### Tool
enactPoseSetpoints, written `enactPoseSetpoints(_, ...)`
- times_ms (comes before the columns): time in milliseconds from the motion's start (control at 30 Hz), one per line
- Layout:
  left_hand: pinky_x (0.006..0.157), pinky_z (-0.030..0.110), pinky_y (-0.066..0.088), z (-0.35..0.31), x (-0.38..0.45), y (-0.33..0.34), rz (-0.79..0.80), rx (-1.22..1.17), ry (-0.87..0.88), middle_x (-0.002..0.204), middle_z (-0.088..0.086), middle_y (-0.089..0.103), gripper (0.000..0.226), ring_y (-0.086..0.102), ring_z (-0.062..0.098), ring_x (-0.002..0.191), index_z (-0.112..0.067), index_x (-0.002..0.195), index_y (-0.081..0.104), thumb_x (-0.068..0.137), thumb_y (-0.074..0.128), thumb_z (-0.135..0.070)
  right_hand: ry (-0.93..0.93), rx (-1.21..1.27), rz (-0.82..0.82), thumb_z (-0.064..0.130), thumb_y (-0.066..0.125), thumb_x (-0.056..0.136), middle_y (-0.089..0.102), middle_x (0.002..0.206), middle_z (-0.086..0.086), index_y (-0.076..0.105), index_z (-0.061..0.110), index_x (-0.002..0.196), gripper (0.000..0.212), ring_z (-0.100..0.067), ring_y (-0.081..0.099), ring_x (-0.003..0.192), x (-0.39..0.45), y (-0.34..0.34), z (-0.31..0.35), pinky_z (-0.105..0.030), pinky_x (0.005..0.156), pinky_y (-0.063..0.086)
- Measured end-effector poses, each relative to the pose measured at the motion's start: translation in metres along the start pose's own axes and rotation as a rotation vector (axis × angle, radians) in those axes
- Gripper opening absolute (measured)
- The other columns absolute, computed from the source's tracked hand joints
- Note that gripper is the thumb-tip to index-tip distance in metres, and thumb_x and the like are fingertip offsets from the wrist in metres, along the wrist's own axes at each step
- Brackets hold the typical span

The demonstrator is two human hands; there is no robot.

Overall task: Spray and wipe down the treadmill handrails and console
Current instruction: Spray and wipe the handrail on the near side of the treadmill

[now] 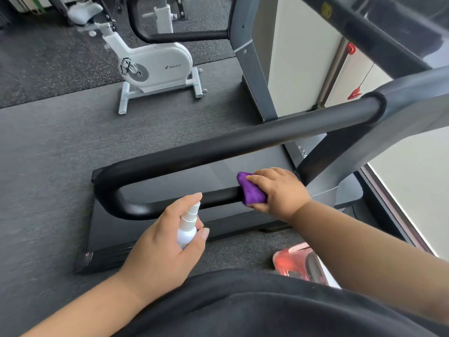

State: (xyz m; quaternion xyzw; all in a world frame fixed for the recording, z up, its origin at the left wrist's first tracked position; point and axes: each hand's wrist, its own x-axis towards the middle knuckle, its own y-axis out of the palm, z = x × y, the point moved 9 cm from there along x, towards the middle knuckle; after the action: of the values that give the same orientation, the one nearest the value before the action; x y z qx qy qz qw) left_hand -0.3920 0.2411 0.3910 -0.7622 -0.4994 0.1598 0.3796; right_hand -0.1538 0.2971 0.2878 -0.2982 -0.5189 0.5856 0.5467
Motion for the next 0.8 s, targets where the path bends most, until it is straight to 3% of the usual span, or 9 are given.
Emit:
enactPoseSetpoints(100, 0.071, 0.005, 0.042, -0.002, -0.001, -0.003, -0.018, -0.001, -0.005, 0.099, -0.018, 0.064, 0.058, 0.062, 0.006, 0.086, -0.066, 0.132, 0.028, 0.085, 0.056, -0.048, 0.025, -0.016, -0.016, 0.064, 0.07, 0.074, 0.067, 0.117, -0.004, 0.065, 0.019, 0.126, 0.07, -0.032, 0.064, 0.102, -0.006, -0.006, -0.016, -0.047, 0.084, 0.052)
enactPoseSetpoints(267, 0.067, 0.007, 0.044, 0.002, -0.008, -0.01, -0.032, 0.04, -0.022, 0.101, -0.02, 0.064, 0.066, 0.063, 0.005, 0.081, -0.071, 0.128, 0.026, 0.089, 0.065, -0.034, 0.075, -0.013, -0.068, 0.07, 0.063, 0.073, 0.069, 0.111, 0.0, 0.067, 0.02, 0.119, 0.068, -0.03, 0.066, 0.097, 0.004, -0.002, -0.002, -0.045, 0.083, 0.052)
enactPoseSetpoints(500, 0.075, 0.0, 0.04, 0.025, -0.025, -0.032, -0.066, 0.082, -0.083, 0.102, -0.023, 0.063, 0.081, 0.061, -0.001, 0.093, -0.074, 0.126, 0.026, 0.088, 0.073, -0.02, -0.036, 0.026, -0.103, 0.071, 0.056, 0.079, 0.068, 0.116, 0.001, 0.065, 0.021, 0.121, 0.066, -0.027, 0.066, 0.101, 0.028, 0.014, 0.069, -0.041, 0.086, 0.051)
enactPoseSetpoints(800, 0.076, 0.002, 0.04, 0.061, -0.06, -0.071, -0.103, 0.04, -0.12, 0.102, -0.025, 0.063, 0.062, 0.062, 0.001, 0.089, -0.075, 0.126, 0.026, 0.084, 0.061, -0.045, 0.039, 0.165, -0.042, 0.073, 0.048, 0.083, 0.066, 0.121, 0.008, 0.06, 0.029, 0.127, 0.064, -0.02, 0.062, 0.109, 0.063, 0.032, 0.155, -0.037, 0.093, 0.046)
